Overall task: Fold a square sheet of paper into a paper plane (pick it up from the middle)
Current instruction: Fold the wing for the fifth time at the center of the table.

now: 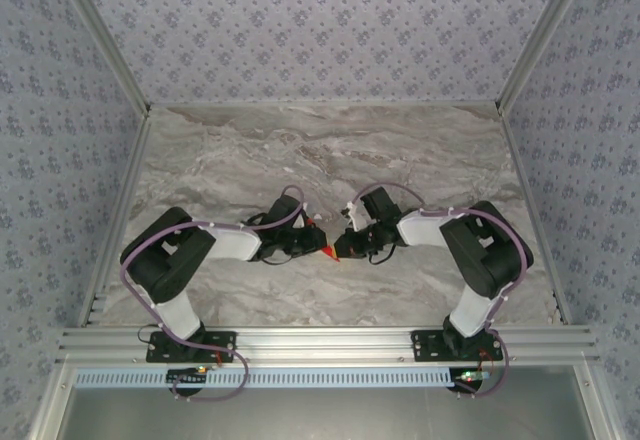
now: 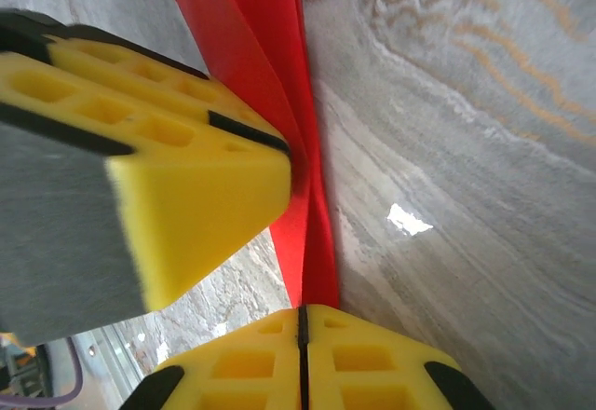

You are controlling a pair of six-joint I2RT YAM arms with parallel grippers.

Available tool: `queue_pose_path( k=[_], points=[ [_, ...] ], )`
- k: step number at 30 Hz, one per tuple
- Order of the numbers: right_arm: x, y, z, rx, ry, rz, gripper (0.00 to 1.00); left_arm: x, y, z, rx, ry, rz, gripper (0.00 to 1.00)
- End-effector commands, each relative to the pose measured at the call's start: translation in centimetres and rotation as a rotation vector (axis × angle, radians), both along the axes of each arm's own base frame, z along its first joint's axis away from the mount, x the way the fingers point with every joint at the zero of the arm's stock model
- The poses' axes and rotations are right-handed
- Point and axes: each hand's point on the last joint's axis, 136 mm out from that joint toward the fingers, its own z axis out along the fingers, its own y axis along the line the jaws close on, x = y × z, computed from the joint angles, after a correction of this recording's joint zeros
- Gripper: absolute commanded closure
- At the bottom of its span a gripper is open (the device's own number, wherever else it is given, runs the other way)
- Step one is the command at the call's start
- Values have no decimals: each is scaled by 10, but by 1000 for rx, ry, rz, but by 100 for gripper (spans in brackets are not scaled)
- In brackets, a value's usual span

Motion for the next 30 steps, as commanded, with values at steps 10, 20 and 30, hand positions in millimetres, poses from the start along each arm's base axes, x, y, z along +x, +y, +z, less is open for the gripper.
queue_pose_path(
  k=[10,20,30],
  points=[
    [0,6,12,-120,-108,9,99,-4,22,-34,161,101,62,88],
    [12,-21,31,-242,-230,-62,74,-5,22,-34,173,106,52,89],
    [-2,28,20,-119,-117,61,100,-5,25,-39,190,120,67,89]
  ],
)
